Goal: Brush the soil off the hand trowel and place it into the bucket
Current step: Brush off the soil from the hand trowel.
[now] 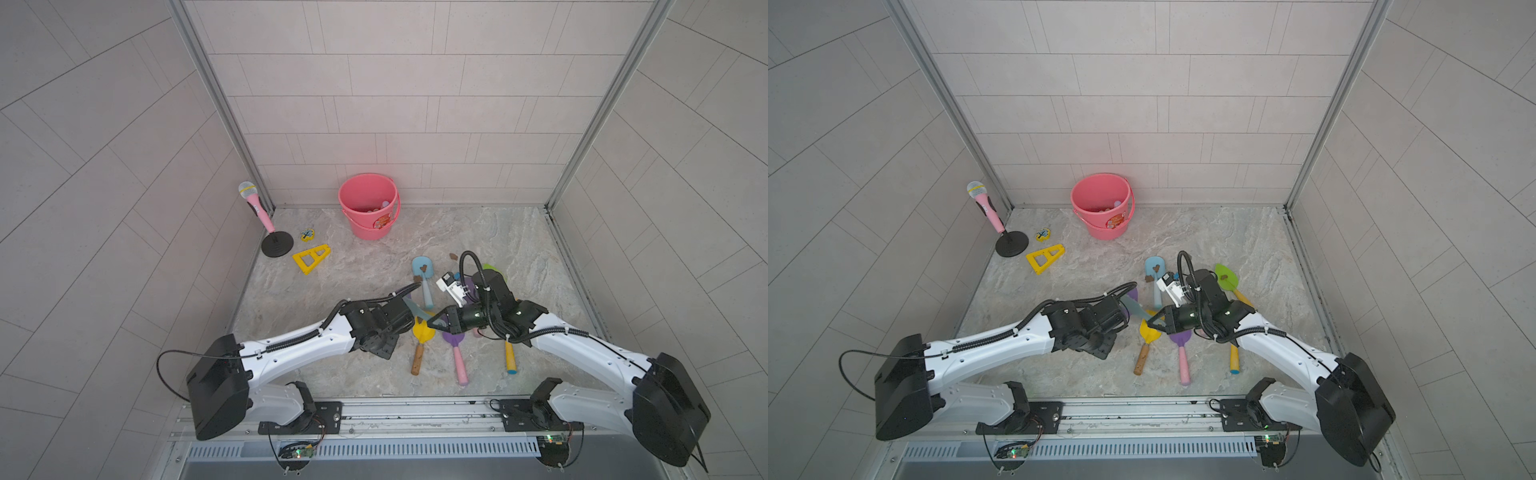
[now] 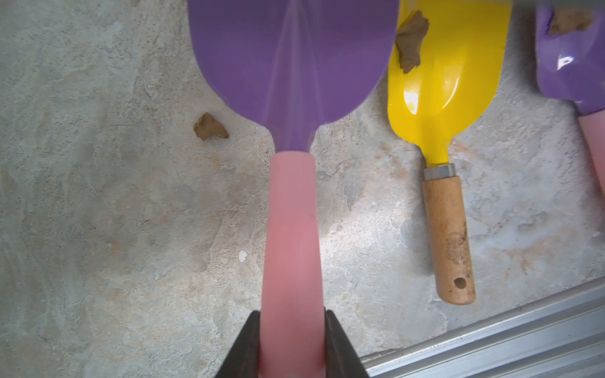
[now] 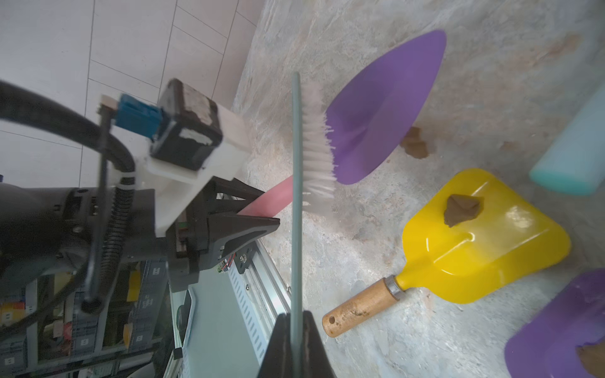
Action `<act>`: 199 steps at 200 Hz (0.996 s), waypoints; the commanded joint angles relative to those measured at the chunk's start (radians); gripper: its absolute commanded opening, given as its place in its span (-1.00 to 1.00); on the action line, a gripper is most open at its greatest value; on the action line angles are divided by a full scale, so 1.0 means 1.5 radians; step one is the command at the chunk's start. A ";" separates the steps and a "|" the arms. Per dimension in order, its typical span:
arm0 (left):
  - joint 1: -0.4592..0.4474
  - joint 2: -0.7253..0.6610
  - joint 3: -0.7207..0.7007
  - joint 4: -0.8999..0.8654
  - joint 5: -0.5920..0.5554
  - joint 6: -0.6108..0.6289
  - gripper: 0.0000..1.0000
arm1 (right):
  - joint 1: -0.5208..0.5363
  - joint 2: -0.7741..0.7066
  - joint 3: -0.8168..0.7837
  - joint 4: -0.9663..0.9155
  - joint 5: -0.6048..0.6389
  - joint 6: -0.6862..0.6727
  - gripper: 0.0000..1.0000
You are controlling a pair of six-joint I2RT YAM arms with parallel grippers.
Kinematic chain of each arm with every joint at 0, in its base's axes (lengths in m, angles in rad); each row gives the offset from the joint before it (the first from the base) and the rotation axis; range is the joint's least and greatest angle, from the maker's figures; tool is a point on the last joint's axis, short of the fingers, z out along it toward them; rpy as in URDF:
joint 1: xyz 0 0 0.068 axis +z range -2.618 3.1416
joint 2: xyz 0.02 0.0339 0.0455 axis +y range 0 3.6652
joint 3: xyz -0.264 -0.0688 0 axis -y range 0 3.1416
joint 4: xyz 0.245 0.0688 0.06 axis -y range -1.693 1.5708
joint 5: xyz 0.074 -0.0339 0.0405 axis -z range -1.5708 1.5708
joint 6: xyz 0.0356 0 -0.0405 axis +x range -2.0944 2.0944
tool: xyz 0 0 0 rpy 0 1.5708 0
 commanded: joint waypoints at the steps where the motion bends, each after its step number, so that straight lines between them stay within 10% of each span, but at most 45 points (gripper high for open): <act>1: -0.004 -0.027 -0.005 0.007 -0.008 -0.012 -1.00 | 0.001 0.031 -0.006 0.031 -0.006 0.019 -1.00; 126: -0.003 -0.083 -0.008 -0.012 -0.010 -0.019 -1.00 | -0.145 -0.021 -0.005 -0.058 0.058 0.024 -1.00; 170: 0.002 -0.119 0.082 -0.102 0.062 -0.028 -1.00 | -0.089 -0.184 -0.059 -0.066 0.373 -0.134 -1.00; 199: 0.028 -0.140 0.151 -0.186 0.115 -0.015 -1.00 | 0.078 -0.227 -0.100 -0.012 0.596 -0.314 -1.00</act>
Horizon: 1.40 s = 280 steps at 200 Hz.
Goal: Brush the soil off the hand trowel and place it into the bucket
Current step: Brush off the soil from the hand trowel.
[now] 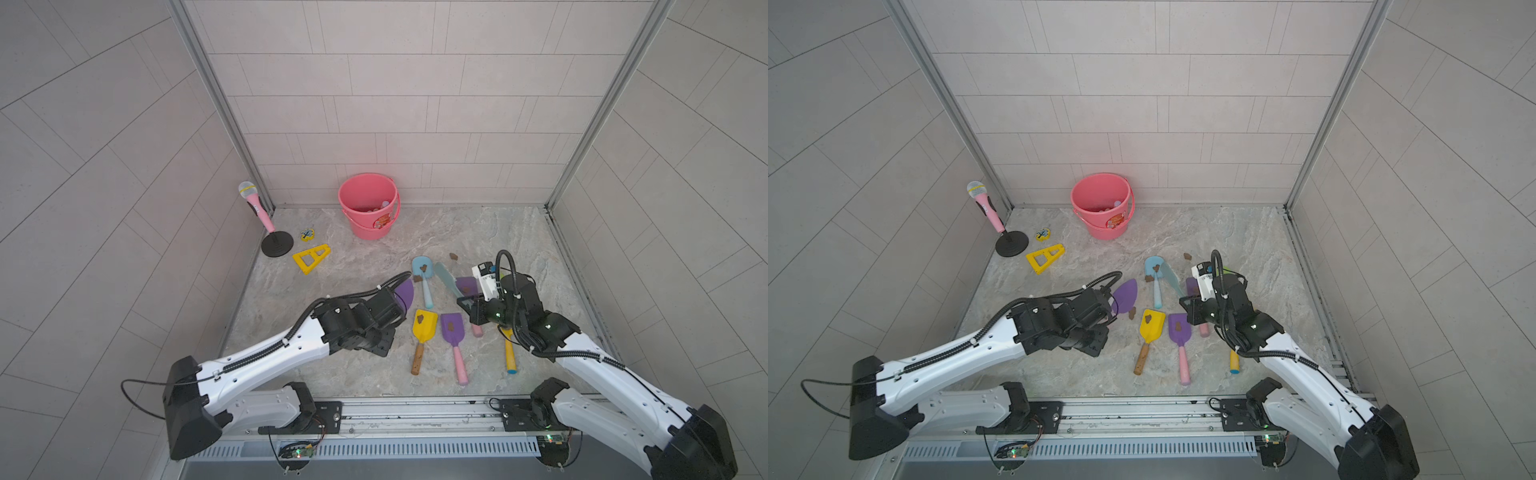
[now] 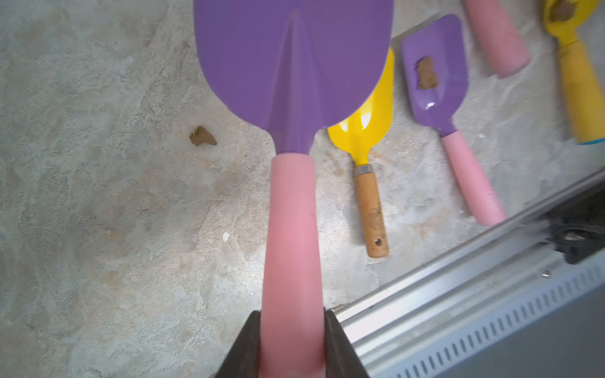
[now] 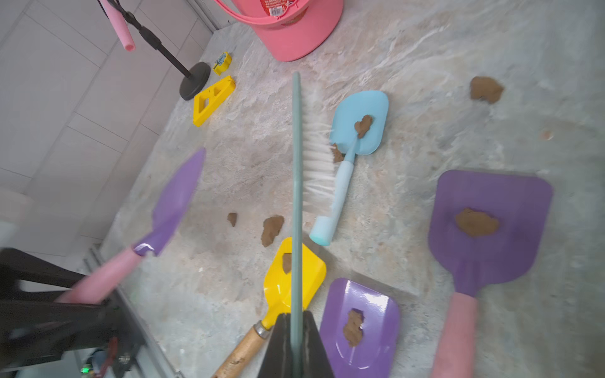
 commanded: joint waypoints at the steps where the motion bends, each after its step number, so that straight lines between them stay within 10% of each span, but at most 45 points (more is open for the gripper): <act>1: 0.021 -0.027 0.061 -0.095 0.053 0.004 -1.00 | 0.109 -0.015 -0.030 0.037 0.240 -0.180 -1.00; 69: 0.066 -0.004 0.139 -0.258 0.096 0.023 -1.00 | 0.415 0.140 0.004 0.090 0.503 -0.536 -1.00; 120: 0.077 0.025 0.118 -0.314 0.068 0.041 -1.00 | 0.518 0.228 0.041 0.189 0.503 -0.712 -1.00; 205: 0.081 0.003 0.076 -0.267 0.156 0.034 -1.00 | 0.516 0.290 0.089 0.243 0.570 -0.814 -1.00; 280: 0.111 -0.036 0.076 -0.268 0.201 0.026 -1.00 | 0.379 0.290 0.053 0.276 0.591 -0.743 -1.00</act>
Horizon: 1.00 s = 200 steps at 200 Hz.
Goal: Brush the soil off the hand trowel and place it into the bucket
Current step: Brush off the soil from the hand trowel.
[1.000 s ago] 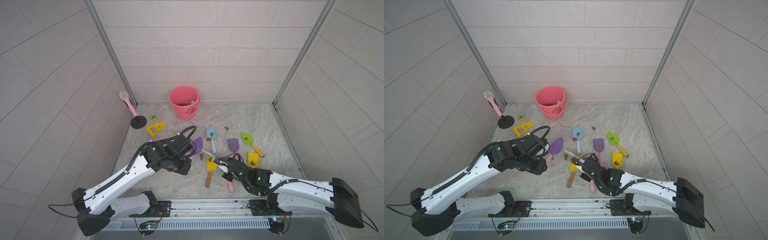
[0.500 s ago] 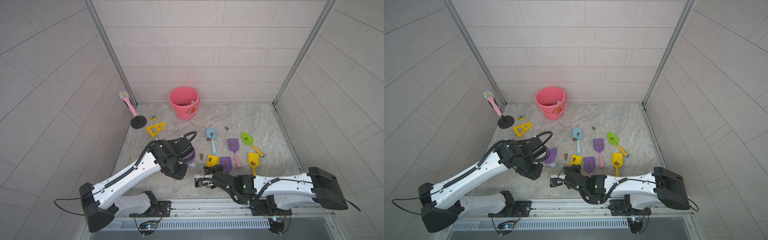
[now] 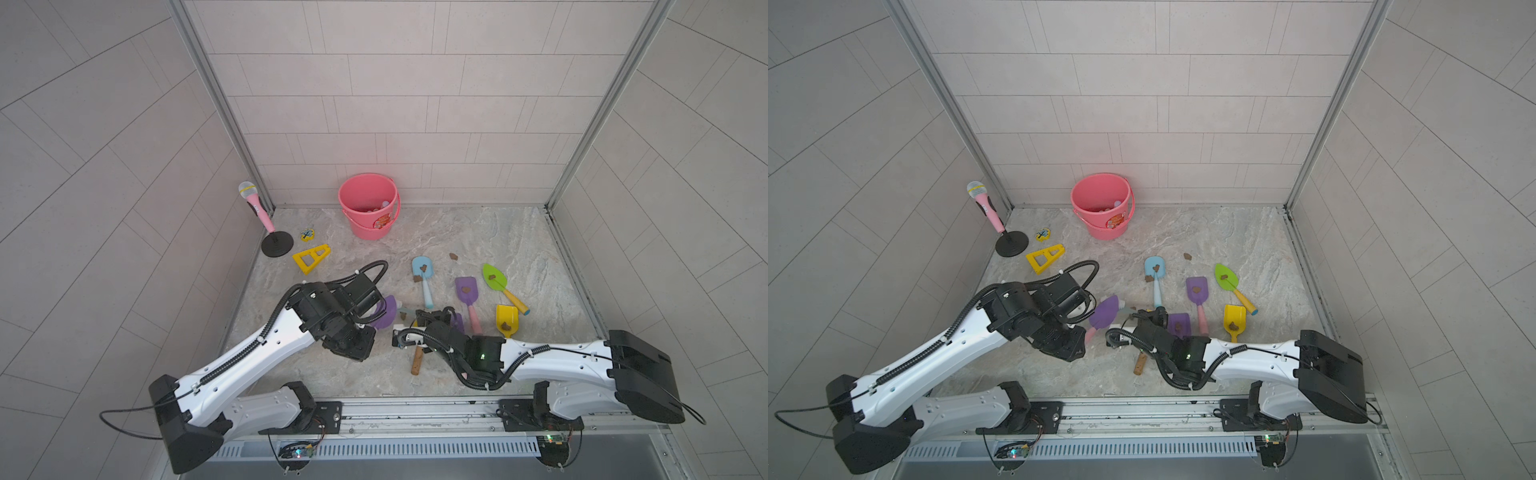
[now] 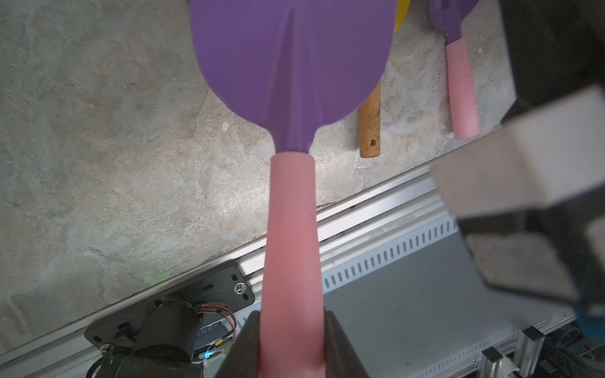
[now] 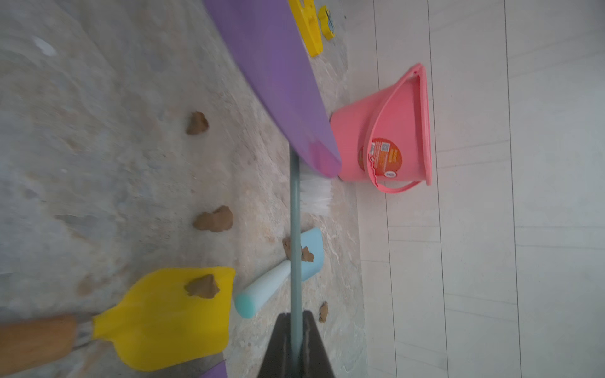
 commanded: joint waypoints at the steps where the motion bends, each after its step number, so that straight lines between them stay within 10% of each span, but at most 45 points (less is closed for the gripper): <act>1: 0.013 -0.019 -0.003 -0.030 0.017 0.002 -1.00 | -0.023 -0.010 -0.015 0.044 0.033 0.038 -1.00; 103: 0.082 -0.002 0.036 -0.056 -0.005 0.049 -1.00 | 0.114 0.029 0.018 0.049 0.036 -0.036 -1.00; 200: 0.090 -0.007 -0.015 -0.031 0.020 0.051 -1.00 | 0.052 0.029 0.016 0.120 0.052 -0.075 -1.00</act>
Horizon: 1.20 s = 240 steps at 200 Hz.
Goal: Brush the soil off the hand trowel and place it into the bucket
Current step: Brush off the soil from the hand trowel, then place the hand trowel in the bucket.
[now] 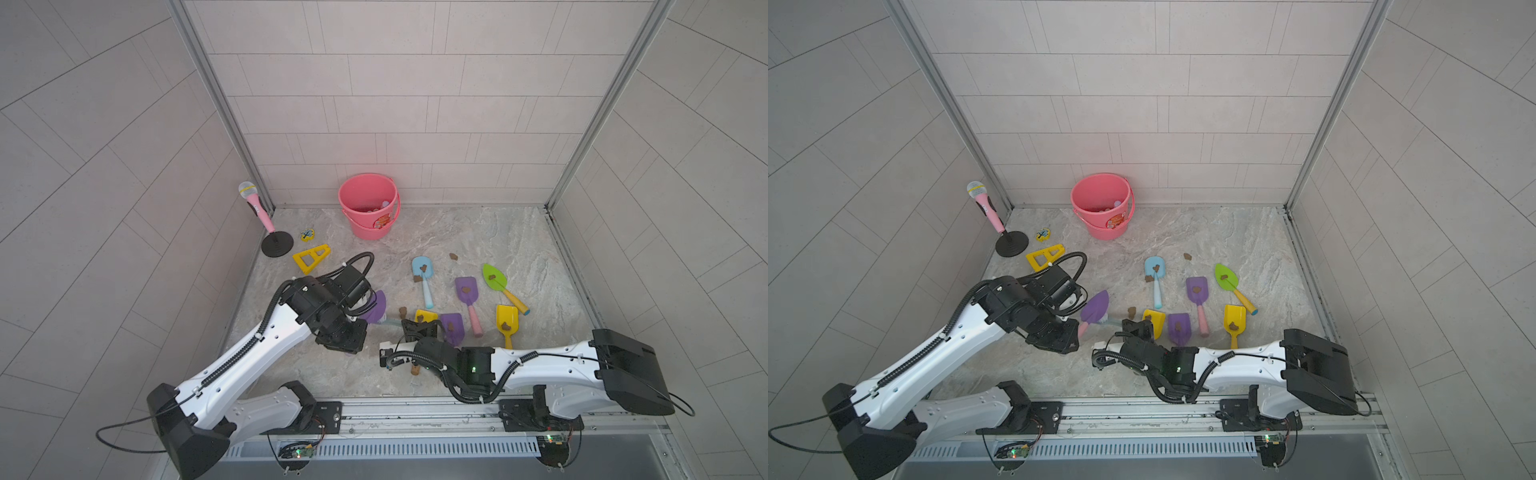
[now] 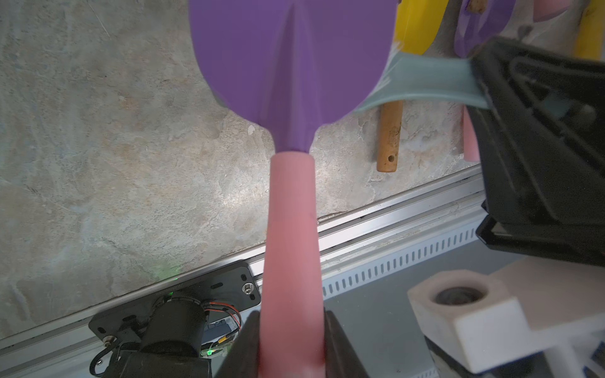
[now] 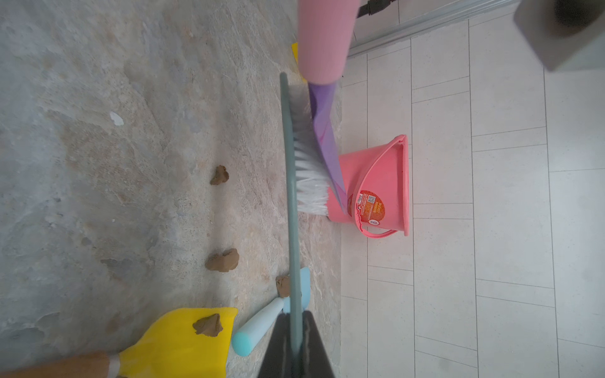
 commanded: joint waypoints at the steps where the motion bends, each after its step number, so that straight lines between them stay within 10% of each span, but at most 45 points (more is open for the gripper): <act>1: 0.004 -0.011 -0.009 -0.023 0.015 0.015 -1.00 | -0.042 -0.019 -0.005 0.059 0.025 0.011 -1.00; 110: 0.129 0.017 0.148 0.133 0.061 -0.086 -1.00 | -0.183 -0.106 -0.039 -0.063 -0.093 0.522 -1.00; 153: 0.229 0.096 0.205 0.413 0.149 -0.312 -1.00 | -0.300 -0.219 -0.082 -0.119 -0.233 0.752 -1.00; 240: 0.313 0.507 0.528 0.610 0.283 -0.661 -1.00 | -0.350 -0.345 -0.145 -0.186 -0.255 0.836 -1.00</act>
